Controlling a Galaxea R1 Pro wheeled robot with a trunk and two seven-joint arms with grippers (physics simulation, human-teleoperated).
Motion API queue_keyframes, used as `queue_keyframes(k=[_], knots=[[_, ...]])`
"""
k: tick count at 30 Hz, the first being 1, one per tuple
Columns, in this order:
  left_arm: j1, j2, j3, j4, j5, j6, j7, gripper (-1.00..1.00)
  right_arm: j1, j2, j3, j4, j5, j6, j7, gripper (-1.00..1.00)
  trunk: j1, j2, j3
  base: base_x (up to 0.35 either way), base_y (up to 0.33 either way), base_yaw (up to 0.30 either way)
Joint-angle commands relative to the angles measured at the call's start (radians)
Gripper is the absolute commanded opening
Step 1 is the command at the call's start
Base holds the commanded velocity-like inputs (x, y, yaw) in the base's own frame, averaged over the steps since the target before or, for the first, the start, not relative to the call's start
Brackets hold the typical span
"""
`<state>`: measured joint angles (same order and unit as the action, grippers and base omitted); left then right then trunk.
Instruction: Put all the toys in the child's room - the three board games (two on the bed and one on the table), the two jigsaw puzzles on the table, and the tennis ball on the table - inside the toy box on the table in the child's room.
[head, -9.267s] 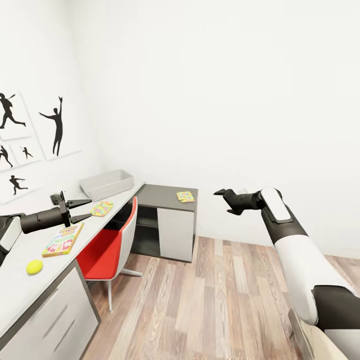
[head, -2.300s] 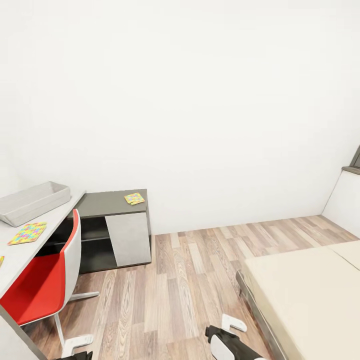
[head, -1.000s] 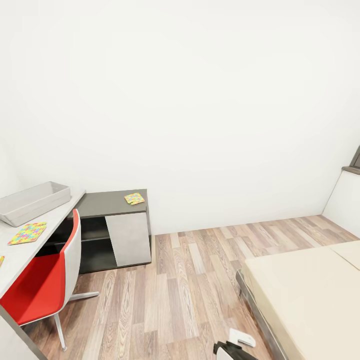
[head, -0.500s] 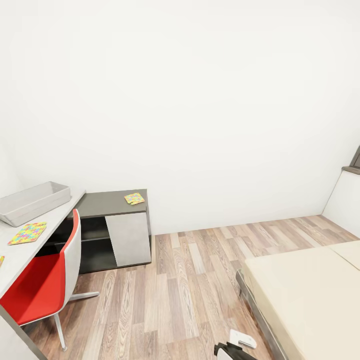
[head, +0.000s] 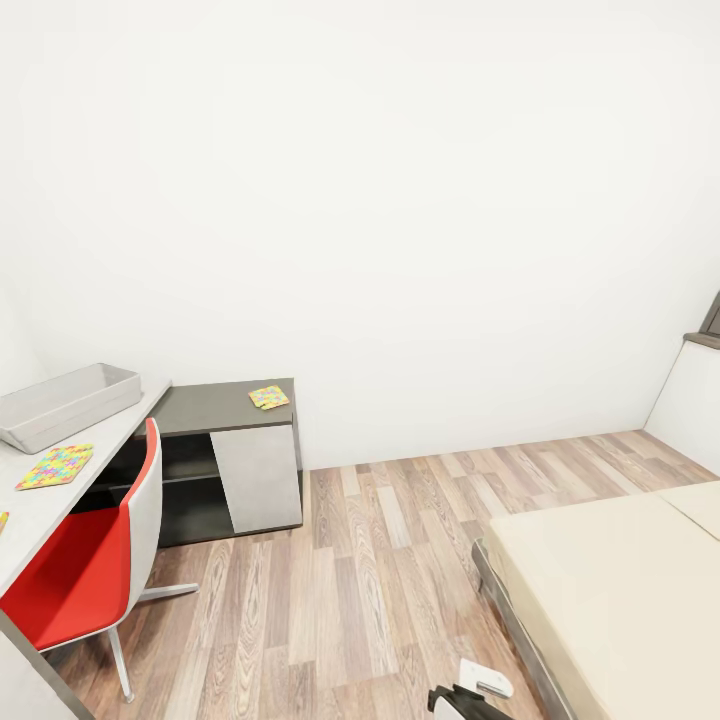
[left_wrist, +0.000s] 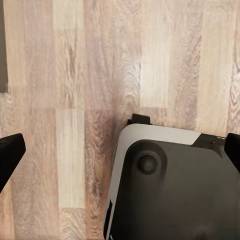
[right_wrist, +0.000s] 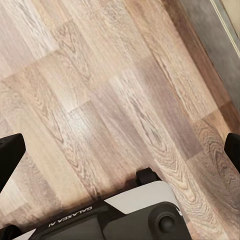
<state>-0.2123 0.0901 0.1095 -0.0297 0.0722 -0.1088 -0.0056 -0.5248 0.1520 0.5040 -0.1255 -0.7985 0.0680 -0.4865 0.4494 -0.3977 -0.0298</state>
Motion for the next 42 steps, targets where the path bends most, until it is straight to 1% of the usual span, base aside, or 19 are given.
queue_keyframes(k=[1, 25, 33, 38, 42], knots=[[-0.001, 0.0, 0.002, 0.001, 0.007, -0.003, -0.001, 1.0, -0.001, -0.001, 0.008, -0.002, -0.004, 0.007, -0.006, 1.0, 0.001, -0.002, -0.002, 0.0, 0.0, 0.0], [-0.001, 0.0, 0.002, 0.001, 0.008, -0.003, -0.001, 1.0, 0.0, -0.002, 0.008, -0.002, -0.003, 0.007, -0.006, 1.0, 0.001, -0.002, -0.002, 0.0, 0.0, 0.0], [-0.001, 0.0, 0.004, 0.001, 0.008, -0.004, -0.001, 1.0, 0.0, 0.003, 0.009, -0.003, -0.005, 0.007, -0.006, 1.0, 0.001, -0.002, -0.002, 0.0, 0.0, 0.0], [-0.001, -0.012, 0.006, 0.001, 0.007, -0.004, -0.001, 1.0, 0.0, 0.003, 0.008, -0.003, -0.005, 0.008, -0.003, 1.0, 0.001, -0.002, -0.002, 0.0, 0.0, 0.0], [0.0, -0.016, 0.006, 0.001, 0.008, -0.002, -0.001, 1.0, 0.0, 0.003, 0.009, -0.003, -0.005, 0.007, 0.002, 1.0, 0.001, -0.002, -0.002, 0.0, 0.0, 0.0]])
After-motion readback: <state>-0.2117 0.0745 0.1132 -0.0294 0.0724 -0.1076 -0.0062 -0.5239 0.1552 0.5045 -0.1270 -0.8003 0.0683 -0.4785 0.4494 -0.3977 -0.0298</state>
